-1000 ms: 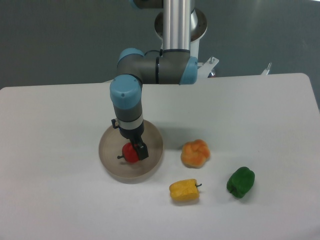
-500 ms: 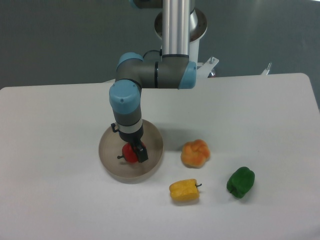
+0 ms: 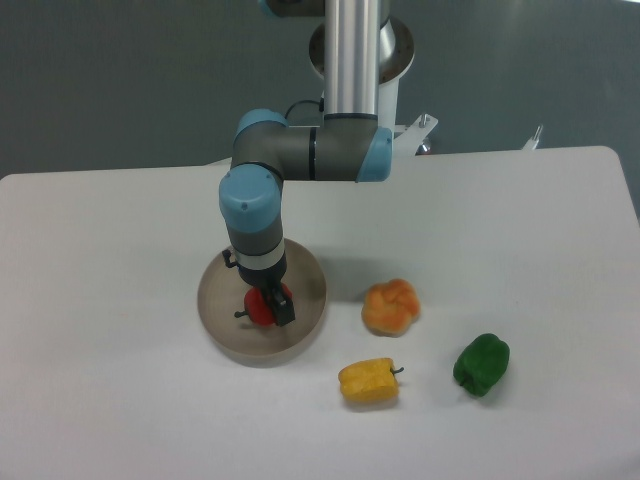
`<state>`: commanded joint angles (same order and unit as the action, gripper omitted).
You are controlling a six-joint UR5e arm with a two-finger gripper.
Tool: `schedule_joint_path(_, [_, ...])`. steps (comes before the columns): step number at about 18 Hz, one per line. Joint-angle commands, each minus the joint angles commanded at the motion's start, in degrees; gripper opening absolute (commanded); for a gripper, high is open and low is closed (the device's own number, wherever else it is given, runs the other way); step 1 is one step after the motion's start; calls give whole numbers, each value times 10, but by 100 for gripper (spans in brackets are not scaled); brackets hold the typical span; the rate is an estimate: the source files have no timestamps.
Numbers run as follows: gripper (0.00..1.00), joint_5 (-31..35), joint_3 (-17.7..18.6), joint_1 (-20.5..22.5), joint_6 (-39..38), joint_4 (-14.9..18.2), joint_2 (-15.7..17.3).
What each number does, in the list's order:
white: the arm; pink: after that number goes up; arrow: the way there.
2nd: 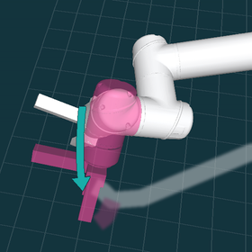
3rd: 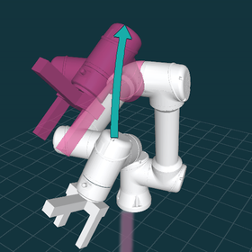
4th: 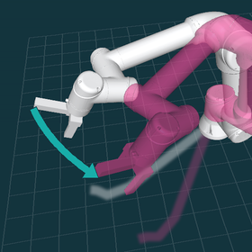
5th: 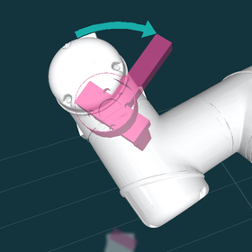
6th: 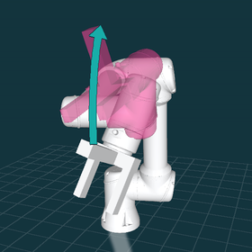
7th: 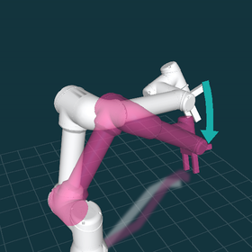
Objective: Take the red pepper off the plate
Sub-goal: 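Close the gripper fingers around the red pepper on the plate, then lift the red pepper off the plate and carry it beside the green pepper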
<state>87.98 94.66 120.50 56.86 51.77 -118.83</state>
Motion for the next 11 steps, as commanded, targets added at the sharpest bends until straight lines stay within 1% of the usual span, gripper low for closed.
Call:
schedule_joint_path(1, [67, 0, 0, 0, 2, 0, 0])
schedule_joint_path(3, [66, -1, -4, 1, 3, 0, 1])
schedule_joint_path(4, [63, -1, -5, 1, 4, 1, 1])
schedule_joint_path(7, [58, -3, -11, 5, 4, 1, 7])
schedule_joint_path(8, [53, -4, -15, 6, 4, 2, 8])
schedule_joint_path(9, [51, -4, -18, 6, 4, 3, 10])
schedule_joint_path(11, [51, -4, -29, 10, 4, 4, 17])
